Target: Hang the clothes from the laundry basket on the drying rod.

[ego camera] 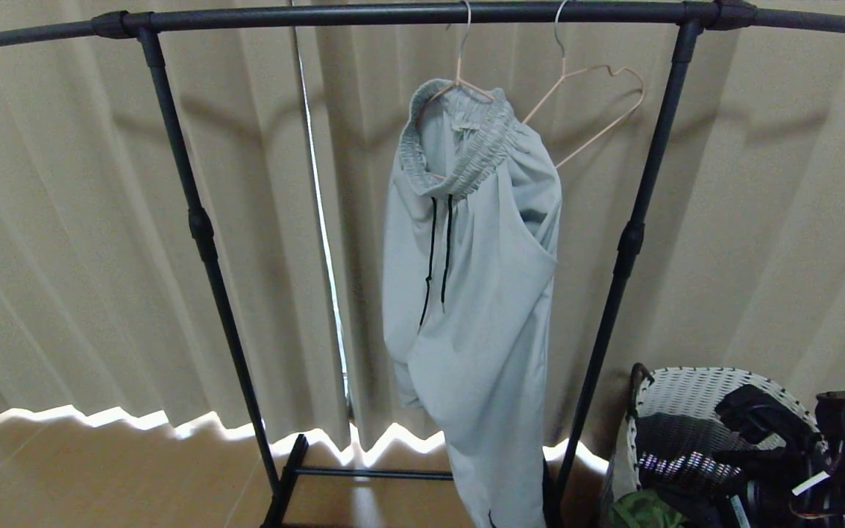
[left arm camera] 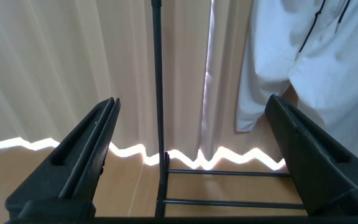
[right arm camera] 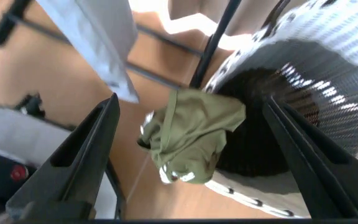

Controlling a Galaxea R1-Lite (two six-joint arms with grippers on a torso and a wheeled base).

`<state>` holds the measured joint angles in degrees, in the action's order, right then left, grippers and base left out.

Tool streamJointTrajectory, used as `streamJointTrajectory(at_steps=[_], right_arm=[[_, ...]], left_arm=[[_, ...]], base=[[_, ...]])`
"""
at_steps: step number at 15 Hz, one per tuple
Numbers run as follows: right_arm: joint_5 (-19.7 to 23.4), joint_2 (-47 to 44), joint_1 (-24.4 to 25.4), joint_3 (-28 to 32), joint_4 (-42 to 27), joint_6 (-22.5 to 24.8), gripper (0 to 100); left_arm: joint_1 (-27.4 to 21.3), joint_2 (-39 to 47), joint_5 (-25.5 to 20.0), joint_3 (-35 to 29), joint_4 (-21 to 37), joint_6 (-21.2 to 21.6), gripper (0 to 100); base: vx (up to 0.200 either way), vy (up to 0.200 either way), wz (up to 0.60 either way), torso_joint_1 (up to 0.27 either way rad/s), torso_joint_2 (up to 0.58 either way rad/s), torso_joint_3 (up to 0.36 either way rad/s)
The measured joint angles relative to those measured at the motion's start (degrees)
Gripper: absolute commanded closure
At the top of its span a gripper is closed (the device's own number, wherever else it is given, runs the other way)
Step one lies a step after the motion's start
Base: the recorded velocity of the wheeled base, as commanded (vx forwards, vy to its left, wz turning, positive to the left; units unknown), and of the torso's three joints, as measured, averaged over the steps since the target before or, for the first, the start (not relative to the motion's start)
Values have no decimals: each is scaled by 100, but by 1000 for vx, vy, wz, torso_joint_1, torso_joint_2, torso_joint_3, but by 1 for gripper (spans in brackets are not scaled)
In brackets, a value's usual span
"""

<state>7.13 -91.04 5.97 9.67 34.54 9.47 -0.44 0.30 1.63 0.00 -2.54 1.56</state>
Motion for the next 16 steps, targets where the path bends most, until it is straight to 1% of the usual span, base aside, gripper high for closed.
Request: streamJointTrajectory(at_steps=[2,5,6,7,9,11,13,16], right_arm=[[1,-339,0,-24,101,249,0],[-10,-774,56,-30,140,278,0],[-49,-992,96,-17,249,282,0],[-134,-1252,127,9,449,286,0],[-460,-1827,144,74,890,350,0],[-675,-2304,9,177,1128,541,0],[-713,-2677,-113,260,1172,645,0],[-723,-3055,-140,343,1275,660,0]], left_arm=[[0,0,-7,0,0,0,0],[0,-1,-7,0,0,2,0],[0,-1,-9,0,0,0,0],[0,-1,-7,0,0,0,0],[0,-1,-7,0,0,0,0],[0,-1,-7,0,0,2,0],[0,-1,-9,0,0,0,0],[0,-1,-9,0,0,0,0]], base=[[0,0,0,0,0,0],[0,0,0,0,0,0],[0,0,0,0,0,0],[0,0,0,0,0,0],[0,0,0,0,0,0],[0,0,0,0,0,0],[0,0,0,0,0,0],[0,0,0,0,0,0]])
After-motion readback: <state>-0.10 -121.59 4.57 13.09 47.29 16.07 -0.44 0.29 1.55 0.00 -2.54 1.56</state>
